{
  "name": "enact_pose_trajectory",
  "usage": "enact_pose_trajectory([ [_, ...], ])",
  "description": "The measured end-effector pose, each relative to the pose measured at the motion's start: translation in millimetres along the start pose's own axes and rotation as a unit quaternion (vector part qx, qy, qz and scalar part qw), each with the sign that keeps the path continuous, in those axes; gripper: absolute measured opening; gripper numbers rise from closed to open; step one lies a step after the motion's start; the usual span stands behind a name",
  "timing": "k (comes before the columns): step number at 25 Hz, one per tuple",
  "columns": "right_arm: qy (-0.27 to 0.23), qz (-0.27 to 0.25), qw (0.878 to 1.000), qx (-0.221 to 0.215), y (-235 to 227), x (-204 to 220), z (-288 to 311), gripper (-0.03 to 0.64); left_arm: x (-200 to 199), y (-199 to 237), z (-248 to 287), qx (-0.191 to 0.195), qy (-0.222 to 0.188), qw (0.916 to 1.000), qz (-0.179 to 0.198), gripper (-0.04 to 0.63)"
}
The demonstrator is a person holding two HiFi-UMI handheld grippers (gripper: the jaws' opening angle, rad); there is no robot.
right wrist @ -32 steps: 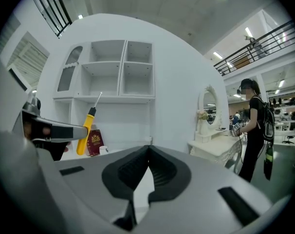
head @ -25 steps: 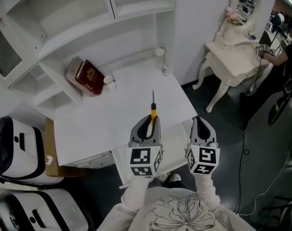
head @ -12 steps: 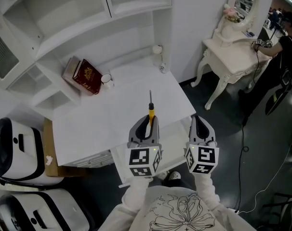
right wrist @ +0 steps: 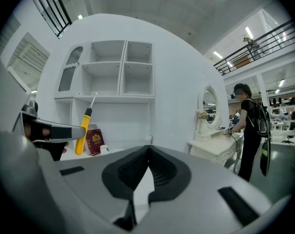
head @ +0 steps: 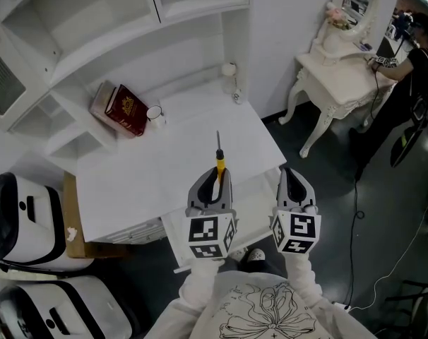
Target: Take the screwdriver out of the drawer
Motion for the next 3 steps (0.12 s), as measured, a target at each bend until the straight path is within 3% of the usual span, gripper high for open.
enact_pose_trajectory([
  [3,0.0,0.001,1.0,0.001,-0.7,0.6,-1.8,0.003,0.7,-1.6,-1.2,0.001,0.0,1.0,0.0,0.066],
])
Point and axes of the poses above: the fingertips, and each gripper's own axes: z forward along the fingers, y to its left, x out of its underside, the point moved 8 cm from there along -z, backward along the fingers, and after that the axes turned 7 degrees about -x, right-handed, at the moved point
